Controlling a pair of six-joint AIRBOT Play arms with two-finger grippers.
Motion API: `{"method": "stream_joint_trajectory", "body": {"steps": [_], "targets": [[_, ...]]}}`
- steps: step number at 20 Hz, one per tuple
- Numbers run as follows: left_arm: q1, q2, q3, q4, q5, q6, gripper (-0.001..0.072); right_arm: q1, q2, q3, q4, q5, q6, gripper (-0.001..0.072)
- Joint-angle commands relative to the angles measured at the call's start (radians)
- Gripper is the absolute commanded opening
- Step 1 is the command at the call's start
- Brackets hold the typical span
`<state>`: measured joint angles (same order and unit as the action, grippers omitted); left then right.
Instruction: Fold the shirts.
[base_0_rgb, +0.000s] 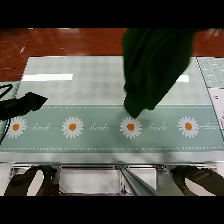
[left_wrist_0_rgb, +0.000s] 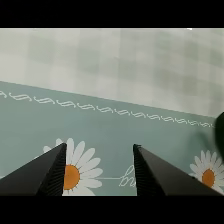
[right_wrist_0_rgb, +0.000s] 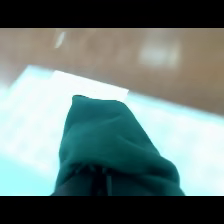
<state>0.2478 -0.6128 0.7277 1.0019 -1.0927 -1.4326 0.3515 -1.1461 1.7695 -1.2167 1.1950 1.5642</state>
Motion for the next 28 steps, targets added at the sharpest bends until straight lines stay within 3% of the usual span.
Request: {"method": "stream_joint_trajectory", "body": {"steps": [1,7,10,11,12,13,16,19,21,25,28], "targets": [[0.001,0.002,-0.002,-0.009,0.005,0.0,0.0508,0.164,-0.143,-0.053,0.003,0.01,0.021,0.003],[-0.006,0.002,-0.002,-0.009,0.013,0.011,0.0508,0.335,-0.515,-0.082,0.028,-0.136,0.133,0.003],[-0.044,-0.003,-0.005,-0.008,0.029,0.011,0.0508,0.343,-0.64,-0.082,0.175,-0.181,0.137,0.0031],[-0.056,-0.01,-0.005,-0.008,0.03,0.011,0.0508,0.327,-0.657,-0.082,0.221,-0.183,0.137,0.0089],[-0.067,-0.021,-0.005,-0.008,0.03,0.011,0.0508,0.296,-0.655,-0.08,0.25,-0.174,0.135,0.03],[-0.073,-0.032,-0.005,-0.008,0.029,0.011,0.0508,0.253,-0.64,-0.069,0.259,-0.139,0.121,0.041],[-0.075,-0.068,-0.005,0.016,0.016,0.036,0.0508,0.06,-0.516,-0.038,0.2,0.008,0.091,0.0407],[-0.074,-0.129,-0.02,0.071,-0.032,0.037,0.0507,-0.145,-0.332,-0.055,-0.057,0.116,0.113,0.0407],[-0.077,-0.177,-0.069,-0.016,-0.047,0.039,0.0508,-0.257,-0.221,-0.158,-0.214,0.145,0.162,0.0407],[-0.195,-0.301,-0.196,-0.446,-0.05,0.349,0.0508,-0.396,-0.017,-0.574,-0.176,0.029,0.169,0.0407],[-0.415,-0.43,-0.194,-0.451,0.119,0.424,0.0508,-0.395,0.09,-0.85,-0.079,-0.101,0.165,0.0407]]}}
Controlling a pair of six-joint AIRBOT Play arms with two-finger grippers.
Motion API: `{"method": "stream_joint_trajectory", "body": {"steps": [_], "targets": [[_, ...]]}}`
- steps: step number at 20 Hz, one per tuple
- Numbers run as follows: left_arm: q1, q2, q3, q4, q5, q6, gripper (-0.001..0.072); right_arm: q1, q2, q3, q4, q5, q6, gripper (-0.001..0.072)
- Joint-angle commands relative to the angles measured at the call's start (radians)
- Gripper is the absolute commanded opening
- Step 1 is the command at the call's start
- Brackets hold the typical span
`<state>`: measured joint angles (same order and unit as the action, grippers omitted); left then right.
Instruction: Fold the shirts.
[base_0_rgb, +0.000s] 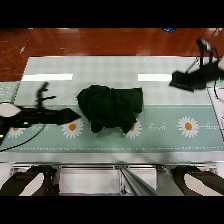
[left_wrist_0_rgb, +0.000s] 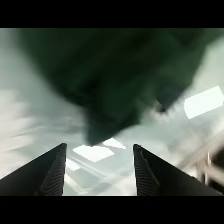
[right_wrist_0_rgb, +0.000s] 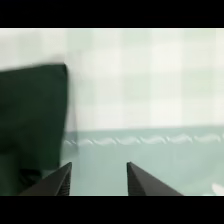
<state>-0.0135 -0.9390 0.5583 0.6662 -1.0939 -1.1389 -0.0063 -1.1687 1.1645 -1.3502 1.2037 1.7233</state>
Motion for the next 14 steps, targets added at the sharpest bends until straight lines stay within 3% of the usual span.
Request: {"method": "stream_joint_trajectory", "body": {"steps": [1,4,7,8,9,12,14], "targets": [[-0.214,-0.148,-0.014,-0.113,0.209,0.132,0.0508,-0.038,0.136,-0.308,0.114,-0.138,-0.008,0.0407],[-0.31,-0.274,0.076,-0.114,0.326,0.132,0.0508,-0.035,0.177,-0.454,0.242,-0.162,-0.067,0.0407],[-0.313,-0.399,0.196,-0.112,0.306,0.122,0.0499,0.032,0.179,-0.561,0.27,-0.182,-0.07,0.0407],[-0.304,-0.43,0.23,-0.112,0.272,0.113,0.0354,0.076,0.179,-0.591,0.29,-0.197,-0.068,0.0406],[-0.289,-0.453,0.262,-0.112,0.224,0.114,0.0046,0.122,0.179,-0.613,0.312,-0.224,-0.067,0.0406],[-0.241,-0.459,0.315,-0.112,0.119,0.129,0.0018,0.251,0.174,-0.641,0.334,-0.362,0.013,0.0406],[-0.207,-0.456,0.335,-0.112,0.061,0.133,0.0018,0.306,0.14,-0.641,0.436,-0.459,0.008,0.0406]]}}
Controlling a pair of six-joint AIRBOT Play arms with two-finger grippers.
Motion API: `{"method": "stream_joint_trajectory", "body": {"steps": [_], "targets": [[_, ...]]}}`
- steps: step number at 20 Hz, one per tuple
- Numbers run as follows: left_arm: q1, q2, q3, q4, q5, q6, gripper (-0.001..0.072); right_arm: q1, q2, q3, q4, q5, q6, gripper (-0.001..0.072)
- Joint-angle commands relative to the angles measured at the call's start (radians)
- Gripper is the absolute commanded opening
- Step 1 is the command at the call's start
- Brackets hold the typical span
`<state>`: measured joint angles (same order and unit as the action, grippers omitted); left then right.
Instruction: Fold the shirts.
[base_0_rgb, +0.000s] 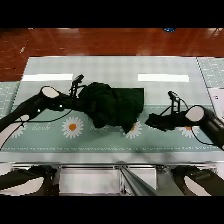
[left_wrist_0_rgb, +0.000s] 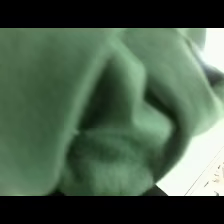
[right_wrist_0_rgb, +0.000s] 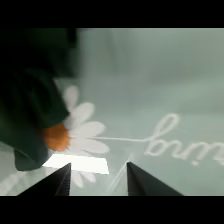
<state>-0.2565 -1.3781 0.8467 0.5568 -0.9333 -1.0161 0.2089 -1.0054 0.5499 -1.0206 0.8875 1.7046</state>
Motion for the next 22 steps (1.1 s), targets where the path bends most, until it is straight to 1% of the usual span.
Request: {"method": "stream_joint_trajectory", "body": {"steps": [1,2,4,6,11,13,14,16,18,19,20,22], "targets": [[0.052,-0.017,0.05,-0.003,-0.121,0.01,0.0018,0.118,-0.055,-0.026,0.171,-0.177,-0.008,0.0406],[0.065,-0.017,0.052,-0.003,-0.136,0.01,0.0018,0.141,-0.09,-0.021,0.211,-0.203,-0.039,0.0406],[0.078,-0.017,0.051,-0.002,-0.154,0.01,0.0018,0.162,-0.166,0.011,0.224,-0.229,-0.049,0.0406],[0.077,-0.017,0.051,0.003,-0.153,0.01,0.0018,0.162,-0.234,0.06,0.268,-0.244,-0.092,0.0406],[0.077,-0.019,0.051,0.003,-0.151,0.01,0.0018,0.162,-0.402,0.211,0.324,-0.224,-0.149,0.0406],[0.077,-0.019,0.051,0.003,-0.148,0.01,0.0018,0.164,-0.454,0.251,0.391,-0.209,-0.202,0.0395],[0.077,-0.019,0.051,0.003,-0.145,0.01,0.0018,0.169,-0.473,0.266,0.415,-0.206,-0.222,0.0336],[0.077,-0.019,0.052,0.003,-0.134,0.01,0.0018,0.188,-0.499,0.299,0.448,-0.201,-0.292,0.0039],[0.101,-0.016,0.07,0.004,-0.152,0.013,0.0018,0.178,-0.491,0.356,0.413,-0.137,-0.323,0.003],[0.131,-0.009,0.095,0.003,-0.192,0.013,0.0018,0.156,-0.471,0.403,0.36,-0.084,-0.322,0.003],[0.179,0.004,0.138,0.003,-0.242,0.013,0.0018,0.125,-0.438,0.462,0.288,-0.037,-0.302,0.003],[0.29,0.05,0.246,-0.034,-0.295,0.007,0.0017,0.052,-0.351,0.603,0.13,0.028,-0.211,0.0029]]}}
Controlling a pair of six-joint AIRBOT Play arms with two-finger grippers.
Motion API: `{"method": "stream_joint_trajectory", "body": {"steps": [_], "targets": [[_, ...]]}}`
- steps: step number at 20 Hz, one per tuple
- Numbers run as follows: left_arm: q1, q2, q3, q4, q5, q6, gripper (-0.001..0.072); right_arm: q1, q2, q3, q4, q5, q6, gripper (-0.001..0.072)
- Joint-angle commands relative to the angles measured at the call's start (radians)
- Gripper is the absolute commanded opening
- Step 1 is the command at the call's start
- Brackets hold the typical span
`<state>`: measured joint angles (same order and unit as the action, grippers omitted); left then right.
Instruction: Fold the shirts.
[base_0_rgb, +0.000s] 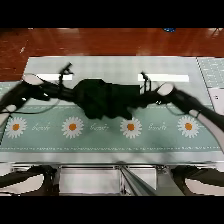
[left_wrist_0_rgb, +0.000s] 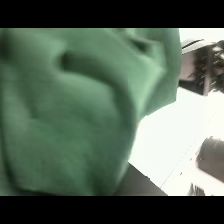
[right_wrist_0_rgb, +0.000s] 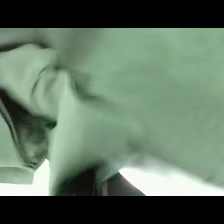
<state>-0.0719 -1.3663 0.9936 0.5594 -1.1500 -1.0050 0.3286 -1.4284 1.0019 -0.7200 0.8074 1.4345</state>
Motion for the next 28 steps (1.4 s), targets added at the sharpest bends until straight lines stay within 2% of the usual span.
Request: {"method": "stream_joint_trajectory", "body": {"steps": [1,4,5,8,12,17,20,25,28], "targets": [[0.162,0.065,0.157,-0.097,-0.081,-0.007,0.0017,-0.103,0.111,0.233,-0.227,0.138,0.085,0.0029],[0.309,0.126,0.353,-0.368,-0.082,-0.01,0.0017,-0.187,0.191,0.529,-0.304,0.241,0.117,0.0029],[0.345,0.142,0.424,-0.4,-0.082,-0.032,0.0017,-0.204,0.213,0.63,-0.329,0.278,0.119,0.0029],[0.433,0.185,0.598,-0.372,-0.138,-0.087,0.0017,-0.216,0.302,0.837,-0.432,0.357,0.125,0.0029],[0.54,0.284,0.7,-0.179,-0.223,-0.198,0.0018,-0.216,0.486,0.873,-0.567,0.434,0.136,0.003],[0.529,0.482,0.7,0.107,-0.258,-0.24,0.0017,-0.216,0.664,0.873,-0.734,0.62,0.191,0.003],[0.415,0.605,0.7,0.311,-0.274,-0.274,0.0017,-0.216,0.736,0.87,-0.802,0.748,0.215,0.003],[0.092,0.787,0.693,0.748,-0.323,-0.397,0.0017,-0.216,0.867,0.712,-0.808,0.866,0.291,0.003],[0.034,0.809,0.597,0.806,-0.352,-0.443,0.0018,-0.216,0.942,0.486,-0.801,0.872,0.342,0.003]]}}
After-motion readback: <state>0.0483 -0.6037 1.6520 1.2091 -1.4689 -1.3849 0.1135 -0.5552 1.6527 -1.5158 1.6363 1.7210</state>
